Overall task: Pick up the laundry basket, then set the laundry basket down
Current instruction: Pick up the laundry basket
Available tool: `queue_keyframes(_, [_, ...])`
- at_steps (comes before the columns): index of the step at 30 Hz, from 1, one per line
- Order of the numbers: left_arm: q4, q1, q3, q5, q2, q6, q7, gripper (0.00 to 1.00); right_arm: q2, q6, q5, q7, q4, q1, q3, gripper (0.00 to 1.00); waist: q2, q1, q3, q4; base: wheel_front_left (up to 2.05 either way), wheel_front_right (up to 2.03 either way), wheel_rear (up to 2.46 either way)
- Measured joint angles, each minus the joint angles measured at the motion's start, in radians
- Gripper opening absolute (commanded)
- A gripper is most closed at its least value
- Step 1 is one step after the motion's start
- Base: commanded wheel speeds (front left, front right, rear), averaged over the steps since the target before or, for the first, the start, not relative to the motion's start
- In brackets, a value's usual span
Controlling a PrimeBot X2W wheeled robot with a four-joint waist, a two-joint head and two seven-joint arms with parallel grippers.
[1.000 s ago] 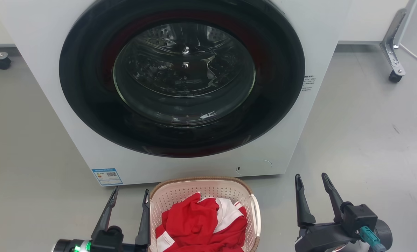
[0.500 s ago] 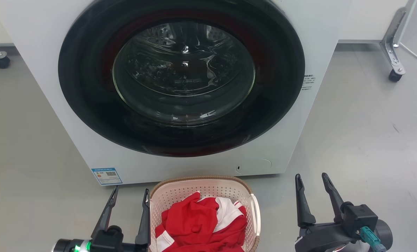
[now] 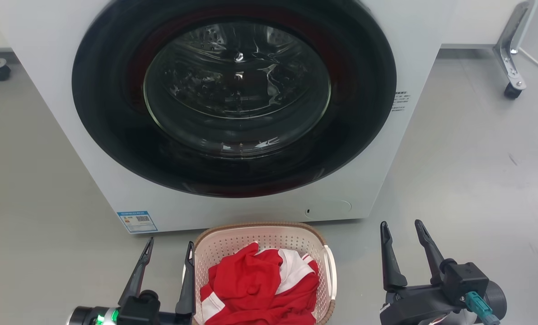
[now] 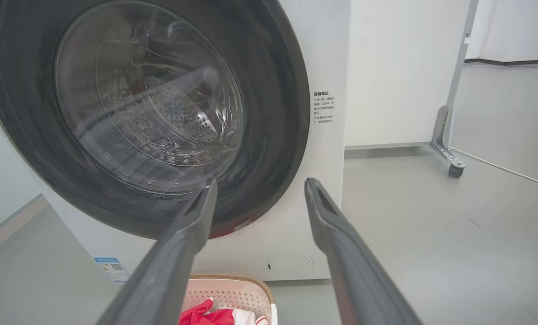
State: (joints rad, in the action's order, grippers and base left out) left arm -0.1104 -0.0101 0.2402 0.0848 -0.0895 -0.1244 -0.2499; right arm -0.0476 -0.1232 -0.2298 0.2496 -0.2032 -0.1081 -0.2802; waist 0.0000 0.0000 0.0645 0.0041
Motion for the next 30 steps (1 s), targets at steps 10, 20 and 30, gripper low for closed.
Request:
queue_keyframes(10, [0.017, 0.002, 0.000, -0.015, 0.004, 0.000, 0.000, 1.00, 0.000, 0.000, 0.000, 0.000, 0.019, -0.005, 0.001, 1.00, 0.0000, 0.0001, 0.051, 0.002, 0.00, 0.00, 0.00])
queue_keyframes(20, [0.031, 0.057, 0.001, -0.019, 0.006, 0.002, 0.000, 1.00, 0.000, 0.002, 0.010, 0.003, 0.045, -0.056, 0.006, 1.00, 0.0001, 0.0001, 0.137, 0.003, 0.00, 0.00, 0.00])
queue_keyframes(30, [-0.067, 0.185, -0.007, -0.004, 0.020, 0.019, -0.003, 1.00, -0.001, 0.024, 0.010, 0.004, -0.014, -0.167, 0.025, 1.00, 0.0001, 0.0002, 0.268, 0.006, 0.00, 0.00, 0.00])
